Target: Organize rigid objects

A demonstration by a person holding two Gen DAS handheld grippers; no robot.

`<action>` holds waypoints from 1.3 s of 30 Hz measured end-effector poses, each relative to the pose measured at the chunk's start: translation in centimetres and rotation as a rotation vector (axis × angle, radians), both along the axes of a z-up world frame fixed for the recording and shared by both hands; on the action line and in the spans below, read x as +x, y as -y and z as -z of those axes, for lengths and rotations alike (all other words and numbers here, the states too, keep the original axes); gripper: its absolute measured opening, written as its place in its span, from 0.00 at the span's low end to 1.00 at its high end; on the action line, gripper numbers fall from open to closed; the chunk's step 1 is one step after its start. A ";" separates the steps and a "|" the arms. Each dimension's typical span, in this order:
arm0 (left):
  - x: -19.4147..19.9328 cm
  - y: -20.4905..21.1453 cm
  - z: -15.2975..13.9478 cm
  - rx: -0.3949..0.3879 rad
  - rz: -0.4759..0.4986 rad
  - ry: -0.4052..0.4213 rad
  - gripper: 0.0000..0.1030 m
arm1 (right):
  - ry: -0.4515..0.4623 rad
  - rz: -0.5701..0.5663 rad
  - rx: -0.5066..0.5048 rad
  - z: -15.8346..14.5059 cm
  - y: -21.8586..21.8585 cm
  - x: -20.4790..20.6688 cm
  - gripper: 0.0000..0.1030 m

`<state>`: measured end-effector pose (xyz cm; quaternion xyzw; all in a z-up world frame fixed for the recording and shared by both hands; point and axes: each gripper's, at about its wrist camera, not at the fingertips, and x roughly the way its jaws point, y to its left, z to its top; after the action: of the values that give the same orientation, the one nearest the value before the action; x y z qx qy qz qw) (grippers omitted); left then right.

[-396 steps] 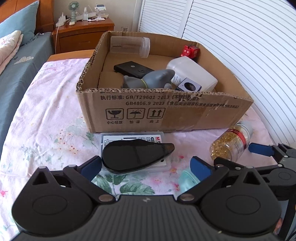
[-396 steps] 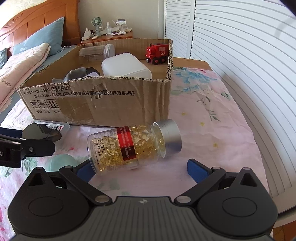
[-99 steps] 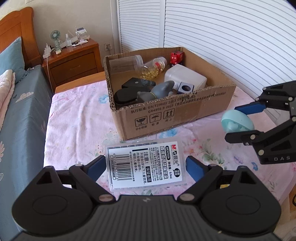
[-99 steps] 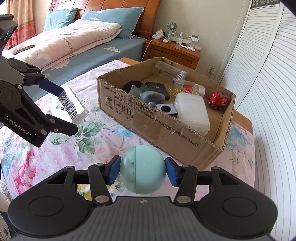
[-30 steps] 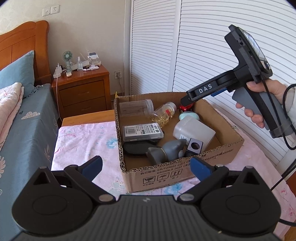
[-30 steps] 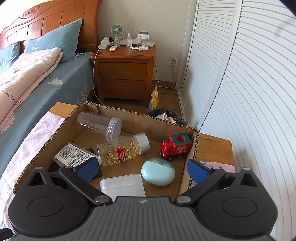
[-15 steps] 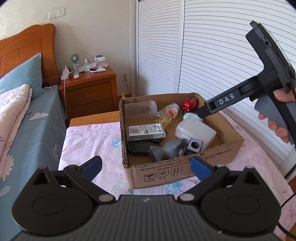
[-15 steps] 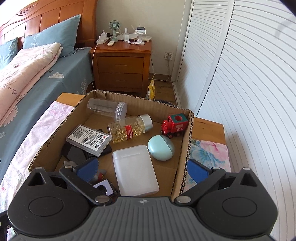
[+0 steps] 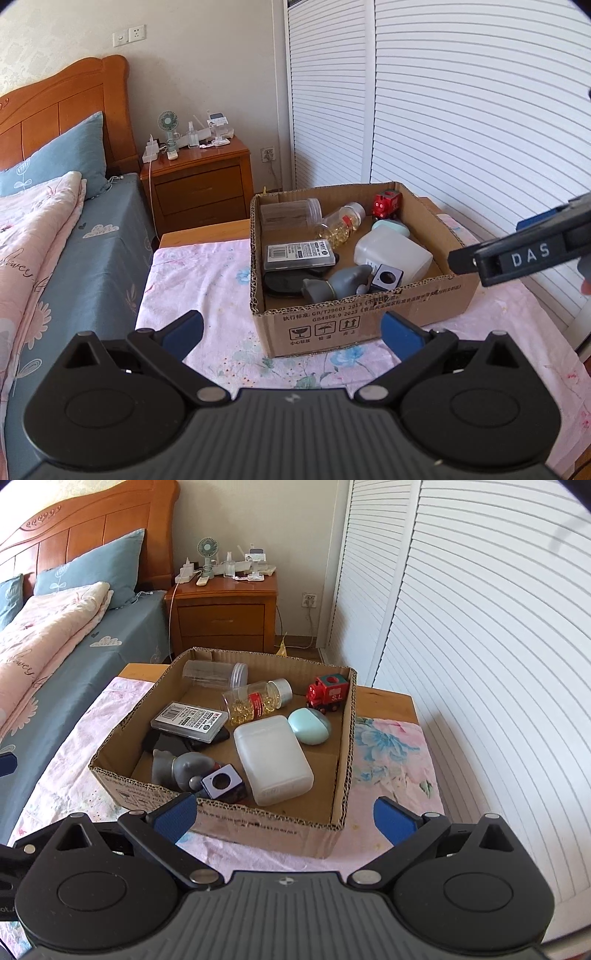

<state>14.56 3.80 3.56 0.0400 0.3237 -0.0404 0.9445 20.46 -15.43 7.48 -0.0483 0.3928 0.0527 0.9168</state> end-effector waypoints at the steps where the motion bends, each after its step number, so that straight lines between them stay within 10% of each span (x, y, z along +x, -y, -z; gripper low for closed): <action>1: -0.1 0.1 0.1 0.004 -0.008 -0.003 0.99 | 0.000 0.011 0.010 0.2 0.1 -0.5 1.00; 39: -1.8 1.2 -1.0 -0.007 -0.141 -0.103 0.99 | 0.037 0.134 0.066 1.3 0.3 -7.3 1.00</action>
<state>12.79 2.63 4.52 0.0115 0.3736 0.0232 0.9272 13.14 -15.73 6.18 0.0076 0.3762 0.0031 0.9265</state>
